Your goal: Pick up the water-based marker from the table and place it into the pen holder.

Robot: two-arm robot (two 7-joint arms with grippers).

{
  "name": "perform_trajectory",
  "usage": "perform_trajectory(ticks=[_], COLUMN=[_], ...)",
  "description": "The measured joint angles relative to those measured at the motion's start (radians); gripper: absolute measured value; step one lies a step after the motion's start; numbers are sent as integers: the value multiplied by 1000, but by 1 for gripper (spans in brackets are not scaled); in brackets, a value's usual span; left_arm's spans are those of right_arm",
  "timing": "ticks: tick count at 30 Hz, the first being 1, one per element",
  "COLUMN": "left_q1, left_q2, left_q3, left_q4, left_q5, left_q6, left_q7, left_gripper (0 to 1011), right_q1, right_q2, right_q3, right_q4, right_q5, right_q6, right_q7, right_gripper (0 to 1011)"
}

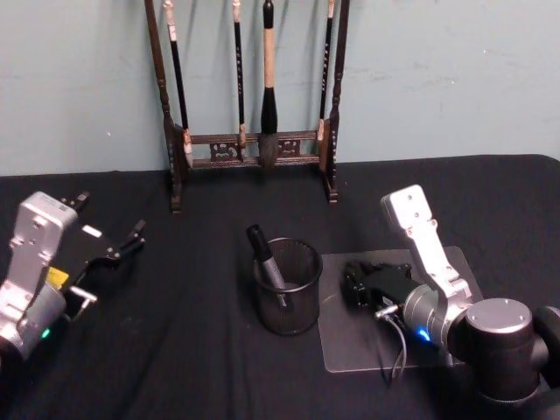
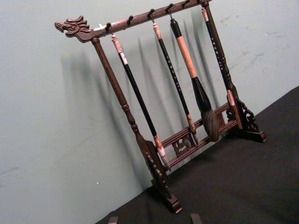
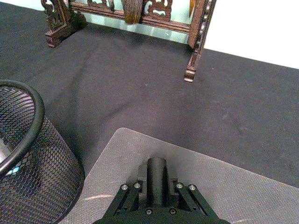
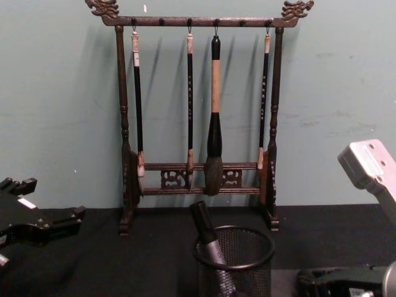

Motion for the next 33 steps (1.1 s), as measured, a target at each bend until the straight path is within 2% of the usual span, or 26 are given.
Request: perform_trajectory(ticks=[2,17,28,33], left_q1=[0,0,0,0], left_q2=[0,0,0,0], left_q3=[0,0,0,0], left_q4=[0,0,0,0], left_q5=[0,0,0,0], left_q6=[0,0,0,0], left_q7=[0,0,0,0], left_gripper=[1001,1001,1001,1001], right_q1=[0,0,-16,-23], right_q2=[0,0,-13,-16], right_q3=[0,1,34,55], right_q4=[0,0,-27,-49], right_q5=[0,0,33,78], right_q6=[0,-4,-87,-167], right_q7=[0,0,-9,-1], right_gripper=[231,231,231,231])
